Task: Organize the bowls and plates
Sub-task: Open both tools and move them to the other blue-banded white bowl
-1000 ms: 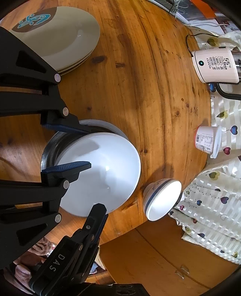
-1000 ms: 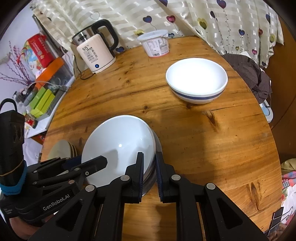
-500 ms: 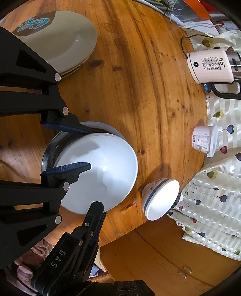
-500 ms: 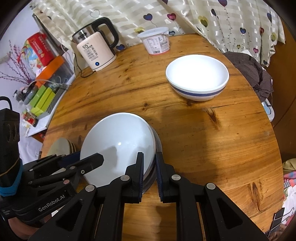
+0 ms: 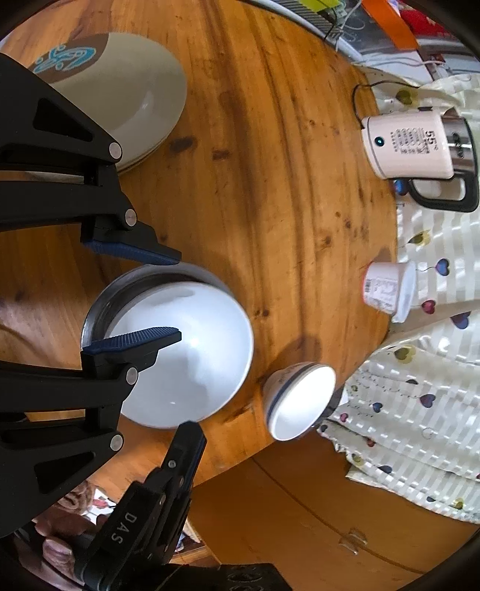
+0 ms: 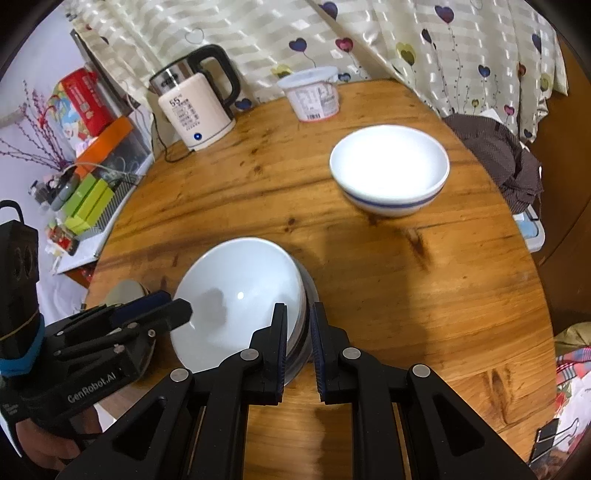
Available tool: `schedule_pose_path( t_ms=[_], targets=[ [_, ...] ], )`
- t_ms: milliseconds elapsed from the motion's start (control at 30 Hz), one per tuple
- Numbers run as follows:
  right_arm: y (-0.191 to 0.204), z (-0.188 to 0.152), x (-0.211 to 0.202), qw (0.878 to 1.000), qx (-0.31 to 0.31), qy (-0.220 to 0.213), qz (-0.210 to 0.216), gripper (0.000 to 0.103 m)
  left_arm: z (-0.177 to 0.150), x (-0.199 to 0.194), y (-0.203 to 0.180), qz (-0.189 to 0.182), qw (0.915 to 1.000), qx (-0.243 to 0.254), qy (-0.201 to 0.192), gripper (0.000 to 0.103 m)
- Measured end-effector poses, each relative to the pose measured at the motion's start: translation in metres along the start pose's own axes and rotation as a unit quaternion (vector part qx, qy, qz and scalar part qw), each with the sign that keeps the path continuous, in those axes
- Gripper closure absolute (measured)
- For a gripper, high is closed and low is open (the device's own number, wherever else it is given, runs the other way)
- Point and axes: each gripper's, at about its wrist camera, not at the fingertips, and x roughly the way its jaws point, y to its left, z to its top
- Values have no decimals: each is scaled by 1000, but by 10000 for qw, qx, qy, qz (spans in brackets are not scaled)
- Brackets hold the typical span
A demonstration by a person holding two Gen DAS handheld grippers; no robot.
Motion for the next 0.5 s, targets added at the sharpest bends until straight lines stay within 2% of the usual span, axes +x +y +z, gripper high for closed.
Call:
schedule_pose_path(
  t_ms=[233, 500],
  targets=[
    [1, 6, -16, 9998, -111, -180, -18, 88, 6, -13, -1, -9, 9997, 45, -221, 67],
    [1, 6, -15, 9997, -137, -180, 15, 84, 6, -11, -4, -18, 9998, 81, -207, 67]
  ],
)
